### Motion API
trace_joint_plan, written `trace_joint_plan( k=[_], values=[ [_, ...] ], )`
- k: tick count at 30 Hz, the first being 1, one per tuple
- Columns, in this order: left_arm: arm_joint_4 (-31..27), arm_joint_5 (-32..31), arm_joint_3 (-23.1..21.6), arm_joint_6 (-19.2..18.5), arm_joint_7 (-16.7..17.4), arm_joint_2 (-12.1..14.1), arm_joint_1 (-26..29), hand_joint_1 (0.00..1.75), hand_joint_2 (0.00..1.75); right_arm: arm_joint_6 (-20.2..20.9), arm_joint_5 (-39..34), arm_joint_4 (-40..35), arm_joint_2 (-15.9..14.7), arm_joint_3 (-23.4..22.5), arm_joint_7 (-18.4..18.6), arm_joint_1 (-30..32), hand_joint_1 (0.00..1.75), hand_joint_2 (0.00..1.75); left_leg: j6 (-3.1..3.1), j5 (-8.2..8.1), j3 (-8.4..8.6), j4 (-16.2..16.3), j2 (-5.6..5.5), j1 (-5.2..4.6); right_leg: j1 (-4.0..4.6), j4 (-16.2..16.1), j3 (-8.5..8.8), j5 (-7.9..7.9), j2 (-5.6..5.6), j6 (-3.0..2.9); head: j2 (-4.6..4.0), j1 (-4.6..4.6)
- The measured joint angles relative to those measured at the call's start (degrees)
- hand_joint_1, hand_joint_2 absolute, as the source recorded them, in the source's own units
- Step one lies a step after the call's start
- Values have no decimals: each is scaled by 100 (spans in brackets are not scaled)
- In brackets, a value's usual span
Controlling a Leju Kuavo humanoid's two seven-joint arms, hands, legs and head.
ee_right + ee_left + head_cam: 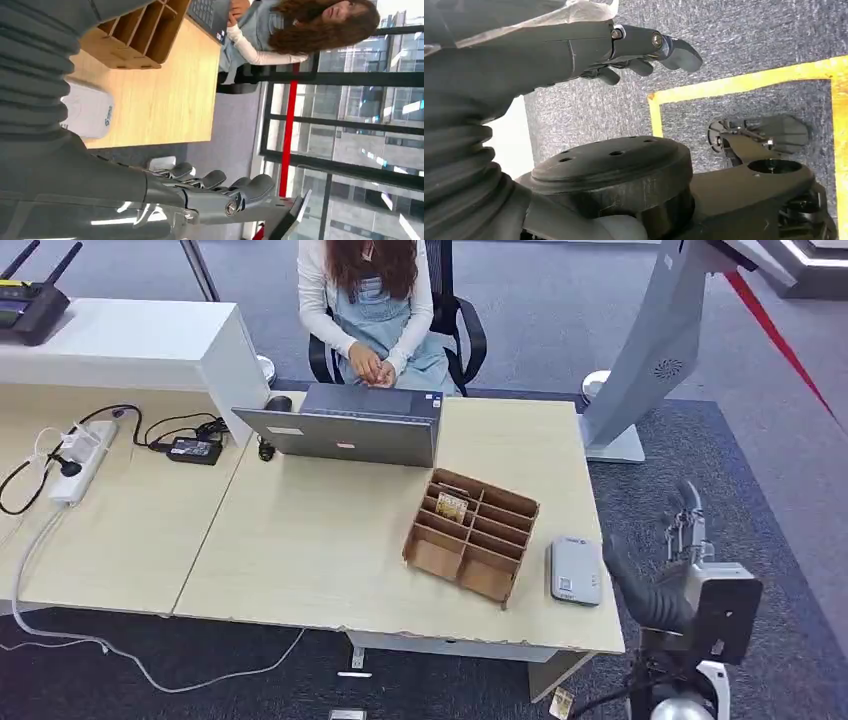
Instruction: Pass the card to the sensor for recognition and then transmit it.
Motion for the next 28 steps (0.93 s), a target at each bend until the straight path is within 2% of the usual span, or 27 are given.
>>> trace_joint_plan(
  k=[12, 17, 28],
  values=[
    [0, 22, 13, 103, -66, -9, 5, 0, 175, 485, -509, 74, 140, 20, -234, 78, 0, 175, 0, 0, -2, 0, 0, 0, 0, 0, 0, 0, 0, 0, 0, 0],
    [0, 22, 13, 107, -77, -11, 7, 0, 175, 304, -284, 155, 157, 22, -299, 76, 0, 175, 0, 0, -2, 0, 0, 0, 0, 0, 0, 0, 0, 0, 0, -2],
    [0, 2, 13, 146, -96, -20, 9, 0, 175, 173, -181, 358, 184, 20, -299, 120, 0, 175, 0, 0, -2, 0, 0, 0, 0, 0, -1, 0, 0, 0, 0, 0]
  ],
)
